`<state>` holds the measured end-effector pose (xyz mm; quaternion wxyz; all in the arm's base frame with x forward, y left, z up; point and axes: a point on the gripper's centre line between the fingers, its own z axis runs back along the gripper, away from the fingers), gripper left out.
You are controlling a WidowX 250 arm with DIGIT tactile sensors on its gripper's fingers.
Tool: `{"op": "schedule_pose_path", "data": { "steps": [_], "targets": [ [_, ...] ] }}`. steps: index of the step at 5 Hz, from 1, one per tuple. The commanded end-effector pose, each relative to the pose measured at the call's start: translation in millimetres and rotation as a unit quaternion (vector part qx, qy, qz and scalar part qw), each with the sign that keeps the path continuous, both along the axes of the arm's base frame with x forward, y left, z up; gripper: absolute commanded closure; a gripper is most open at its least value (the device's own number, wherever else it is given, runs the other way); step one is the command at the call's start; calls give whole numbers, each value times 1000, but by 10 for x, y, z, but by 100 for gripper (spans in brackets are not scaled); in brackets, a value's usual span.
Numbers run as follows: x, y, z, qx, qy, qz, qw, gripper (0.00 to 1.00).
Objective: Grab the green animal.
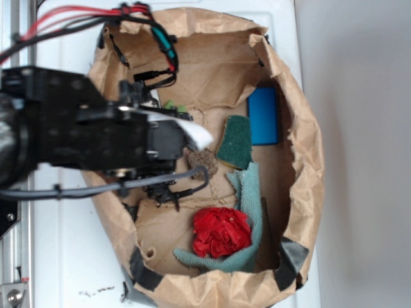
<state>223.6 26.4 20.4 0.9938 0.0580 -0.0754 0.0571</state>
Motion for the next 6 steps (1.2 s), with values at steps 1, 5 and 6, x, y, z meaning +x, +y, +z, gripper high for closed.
{"op": "schedule_pose_path", "data": {
  "steps": [1, 5, 6],
  "targets": [
    [409, 17, 251, -6, -39, -23, 999, 100],
    [419, 128, 961, -33, -80, -38, 996, 100],
    [416, 126, 1170, -43, -92, -27, 994, 100]
  ]
}}
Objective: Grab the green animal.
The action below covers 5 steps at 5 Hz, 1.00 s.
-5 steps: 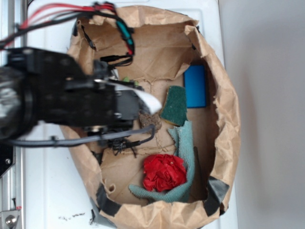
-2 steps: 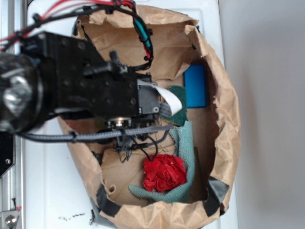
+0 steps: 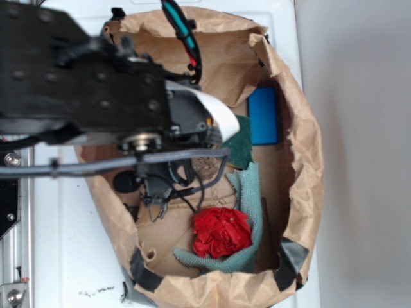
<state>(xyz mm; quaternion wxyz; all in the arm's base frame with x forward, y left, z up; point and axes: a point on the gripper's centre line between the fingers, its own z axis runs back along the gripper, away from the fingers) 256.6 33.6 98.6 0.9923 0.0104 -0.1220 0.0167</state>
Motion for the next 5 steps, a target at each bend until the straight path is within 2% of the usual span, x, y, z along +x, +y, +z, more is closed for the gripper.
{"op": "schedule_pose_path", "data": {
  "steps": [1, 2, 3, 4, 5],
  "targets": [
    [121, 69, 543, -1, -54, 27, 998, 100],
    [110, 75, 694, -1, -54, 28, 998, 100],
    [93, 95, 711, 11, -56, 37, 998, 100],
    [45, 138, 577, 38, -61, 38, 997, 0],
    [7, 158, 447, 47, -60, 36, 996, 0]
  ]
}}
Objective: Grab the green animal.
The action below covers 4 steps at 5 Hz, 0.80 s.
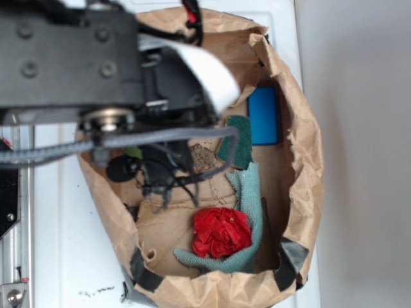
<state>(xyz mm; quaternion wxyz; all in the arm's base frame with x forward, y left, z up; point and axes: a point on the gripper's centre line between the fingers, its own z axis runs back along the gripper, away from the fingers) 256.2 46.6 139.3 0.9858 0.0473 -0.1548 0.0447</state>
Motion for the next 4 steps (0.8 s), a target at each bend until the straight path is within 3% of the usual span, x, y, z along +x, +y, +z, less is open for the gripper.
{"op": "schedule_pose_path", "data": {
  "steps": [1, 3, 4],
  "targets": [
    [3, 26, -130, 3, -21, -2, 1000, 0],
    [-28, -125, -349, -14, 0, -16, 1000, 0],
    [4, -227, -457, -8, 5, -16, 1000, 0]
  ]
}}
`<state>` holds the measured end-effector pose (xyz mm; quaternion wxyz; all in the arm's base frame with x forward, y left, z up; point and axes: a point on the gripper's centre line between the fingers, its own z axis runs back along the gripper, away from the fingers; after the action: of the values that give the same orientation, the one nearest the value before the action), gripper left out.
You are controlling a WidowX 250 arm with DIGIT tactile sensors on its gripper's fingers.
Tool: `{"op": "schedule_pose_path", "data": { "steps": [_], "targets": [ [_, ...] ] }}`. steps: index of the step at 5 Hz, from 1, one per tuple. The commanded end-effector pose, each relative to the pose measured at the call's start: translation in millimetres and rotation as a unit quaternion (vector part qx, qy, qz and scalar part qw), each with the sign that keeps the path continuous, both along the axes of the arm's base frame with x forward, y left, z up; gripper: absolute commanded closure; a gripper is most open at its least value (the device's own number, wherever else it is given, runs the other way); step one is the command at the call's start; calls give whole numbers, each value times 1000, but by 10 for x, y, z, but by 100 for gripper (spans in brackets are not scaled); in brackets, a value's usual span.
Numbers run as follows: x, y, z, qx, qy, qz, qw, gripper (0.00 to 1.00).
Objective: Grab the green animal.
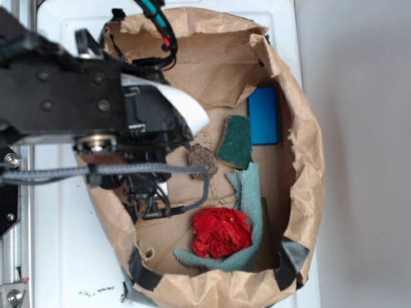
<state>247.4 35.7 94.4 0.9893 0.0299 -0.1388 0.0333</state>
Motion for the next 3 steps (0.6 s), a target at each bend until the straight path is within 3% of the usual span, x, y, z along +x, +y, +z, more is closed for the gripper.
{"op": "schedule_pose_path", "data": {
  "steps": [1, 3],
  "targets": [
    [152, -206, -199, 24, -8, -2, 1000, 0],
    [222, -383, -520, 49, -14, -18, 999, 0]
  ]
}}
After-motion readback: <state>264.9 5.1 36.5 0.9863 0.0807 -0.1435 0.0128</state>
